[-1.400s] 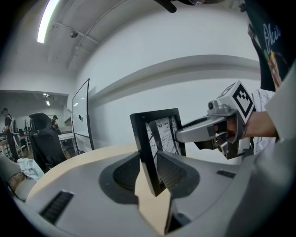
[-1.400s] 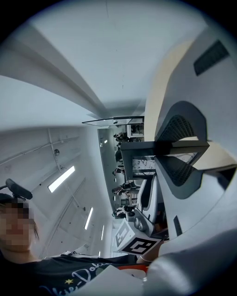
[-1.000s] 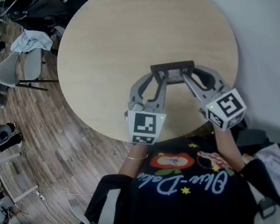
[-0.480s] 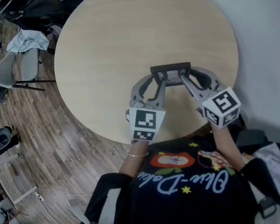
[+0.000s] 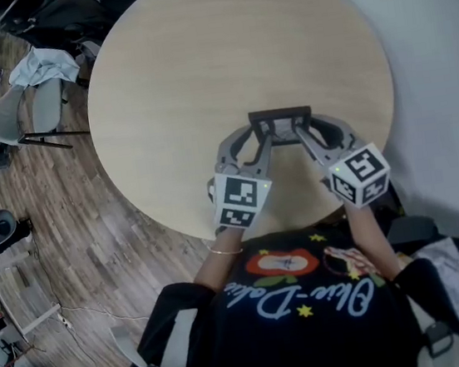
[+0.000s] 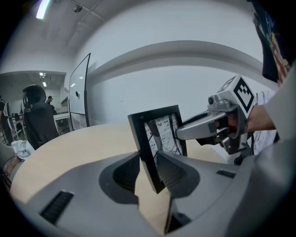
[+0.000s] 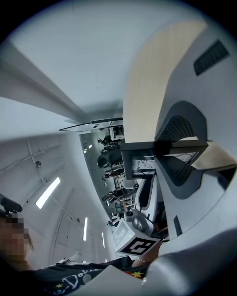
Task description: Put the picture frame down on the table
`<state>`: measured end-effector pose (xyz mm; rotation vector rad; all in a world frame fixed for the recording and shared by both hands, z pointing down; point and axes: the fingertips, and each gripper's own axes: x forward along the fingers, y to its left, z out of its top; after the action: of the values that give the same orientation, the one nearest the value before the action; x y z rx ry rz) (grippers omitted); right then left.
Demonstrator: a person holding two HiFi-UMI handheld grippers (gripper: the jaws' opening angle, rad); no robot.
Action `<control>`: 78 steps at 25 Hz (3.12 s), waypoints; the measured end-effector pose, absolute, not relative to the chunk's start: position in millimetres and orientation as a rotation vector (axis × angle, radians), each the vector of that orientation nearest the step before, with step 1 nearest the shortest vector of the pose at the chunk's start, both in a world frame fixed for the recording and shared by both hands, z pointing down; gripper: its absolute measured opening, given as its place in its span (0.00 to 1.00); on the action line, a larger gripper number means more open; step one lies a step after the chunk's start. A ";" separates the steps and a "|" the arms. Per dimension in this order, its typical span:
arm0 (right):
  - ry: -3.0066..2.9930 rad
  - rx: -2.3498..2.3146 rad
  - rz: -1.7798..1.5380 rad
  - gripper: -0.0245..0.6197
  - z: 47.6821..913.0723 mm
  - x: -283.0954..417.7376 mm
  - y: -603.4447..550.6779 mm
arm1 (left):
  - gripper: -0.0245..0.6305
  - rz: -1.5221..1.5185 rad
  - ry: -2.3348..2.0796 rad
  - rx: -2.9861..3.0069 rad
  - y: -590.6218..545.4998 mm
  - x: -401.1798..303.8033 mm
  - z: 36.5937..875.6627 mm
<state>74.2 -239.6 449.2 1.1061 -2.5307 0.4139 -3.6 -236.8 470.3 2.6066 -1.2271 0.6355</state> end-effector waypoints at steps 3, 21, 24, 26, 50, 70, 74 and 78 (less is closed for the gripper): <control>-2.520 1.102 0.433 0.15 456.1 76.4 -239.8 | 0.19 0.657 -1.215 2.597 -236.6 -1.6 477.2; -2.465 1.100 0.590 0.15 493.8 84.9 -241.8 | 0.19 0.756 -1.147 2.552 -237.7 5.0 511.2; -2.450 1.114 0.631 0.15 499.6 87.7 -242.1 | 0.19 0.737 -1.144 2.555 -238.0 6.9 515.0; -2.444 1.125 0.654 0.15 502.4 89.3 -244.2 | 0.19 0.741 -1.139 2.557 -239.6 7.6 516.2; -2.391 1.167 0.624 0.17 515.6 90.4 -270.5 | 0.19 0.746 -1.132 2.553 -258.8 6.8 524.1; -2.348 1.188 0.624 0.19 531.2 91.6 -289.1 | 0.21 0.732 -1.125 2.504 -274.4 6.0 537.4; -2.330 1.190 0.621 0.19 535.9 92.1 -292.5 | 0.21 0.742 -1.140 2.499 -277.1 6.2 542.8; -2.298 1.196 0.612 0.20 538.5 96.4 -289.1 | 0.21 0.738 -1.148 2.486 -273.8 10.2 546.3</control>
<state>96.4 -289.1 538.5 1.1963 -2.2979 0.6116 10.2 -273.8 546.3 2.4864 -1.1484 0.7378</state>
